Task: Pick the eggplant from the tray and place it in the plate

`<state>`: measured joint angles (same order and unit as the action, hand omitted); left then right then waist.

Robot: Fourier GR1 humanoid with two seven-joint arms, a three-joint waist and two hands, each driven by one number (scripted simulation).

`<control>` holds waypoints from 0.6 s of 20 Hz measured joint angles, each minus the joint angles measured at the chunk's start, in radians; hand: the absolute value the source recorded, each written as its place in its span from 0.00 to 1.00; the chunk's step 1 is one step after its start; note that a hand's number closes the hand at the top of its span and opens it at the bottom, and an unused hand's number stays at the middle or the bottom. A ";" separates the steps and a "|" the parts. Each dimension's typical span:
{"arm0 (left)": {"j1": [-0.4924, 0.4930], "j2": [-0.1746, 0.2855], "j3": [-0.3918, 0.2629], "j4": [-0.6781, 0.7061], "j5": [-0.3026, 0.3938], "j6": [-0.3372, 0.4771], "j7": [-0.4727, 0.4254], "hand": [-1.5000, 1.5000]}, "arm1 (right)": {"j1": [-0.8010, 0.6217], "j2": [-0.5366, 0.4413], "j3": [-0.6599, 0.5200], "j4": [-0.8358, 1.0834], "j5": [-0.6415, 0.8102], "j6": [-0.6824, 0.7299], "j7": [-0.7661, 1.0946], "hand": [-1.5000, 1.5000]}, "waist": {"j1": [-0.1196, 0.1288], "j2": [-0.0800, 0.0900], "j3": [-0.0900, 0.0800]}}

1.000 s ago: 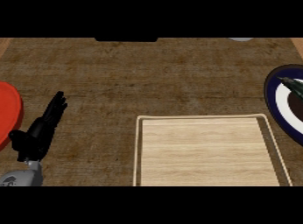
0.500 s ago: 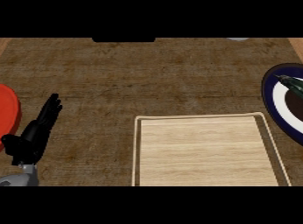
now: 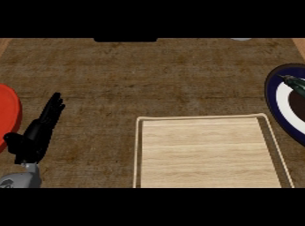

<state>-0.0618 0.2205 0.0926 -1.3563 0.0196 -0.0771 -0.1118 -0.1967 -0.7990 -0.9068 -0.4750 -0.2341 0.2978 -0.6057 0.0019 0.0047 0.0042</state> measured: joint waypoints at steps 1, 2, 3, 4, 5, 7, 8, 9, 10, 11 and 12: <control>-0.004 -0.005 -0.003 0.001 -0.002 0.003 0.004 0.50 | 0.021 -0.007 -0.001 0.024 0.003 0.029 -0.039 0.00 | 0.000 0.000 0.000; -0.001 -0.008 -0.006 -0.002 -0.003 0.002 0.004 0.50 | 0.026 -0.014 0.002 0.052 0.009 0.045 -0.075 0.00 | 0.002 0.000 0.001; 0.007 -0.008 -0.007 -0.014 -0.002 0.000 0.009 0.50 | 0.037 -0.025 0.002 0.079 0.012 0.069 -0.102 0.00 | 0.005 0.000 0.001; 0.006 -0.009 -0.006 -0.005 -0.004 0.000 0.000 0.50 | 0.042 -0.044 0.004 0.102 0.015 0.083 -0.114 0.00 | 0.005 0.001 0.002; 0.000 -0.018 -0.013 -0.009 -0.011 0.010 0.007 0.50 | 0.049 -0.049 0.010 0.119 0.023 0.087 -0.130 0.00 | 0.006 0.001 0.001; -0.004 -0.015 -0.011 -0.008 -0.013 0.008 0.002 0.50 | 0.063 -0.061 0.021 0.146 0.039 0.088 -0.153 0.00 | 0.007 0.001 0.002; -0.005 -0.018 -0.010 0.002 -0.017 0.011 -0.007 0.50 | 0.066 -0.067 0.025 0.159 0.044 0.085 -0.161 0.00 | 0.007 0.001 0.002; -0.006 -0.018 -0.012 -0.004 -0.019 0.013 -0.001 0.50 | 0.074 -0.071 0.028 0.169 0.049 0.085 -0.172 0.00 | 0.008 0.001 0.003; -0.012 -0.014 -0.009 -0.005 -0.015 0.009 0.006 0.50 | 0.077 -0.066 0.032 0.178 0.054 0.079 -0.183 0.00 | 0.008 0.001 0.003; -0.011 -0.017 -0.011 -0.006 -0.016 0.010 0.007 0.50 | 0.080 -0.063 0.036 0.184 0.059 0.075 -0.193 0.00 | 0.008 0.001 0.003; -0.015 -0.008 -0.004 -0.004 -0.010 0.000 0.010 0.50 | 0.082 -0.059 0.039 0.189 0.063 0.067 -0.205 0.00 | 0.009 0.001 0.004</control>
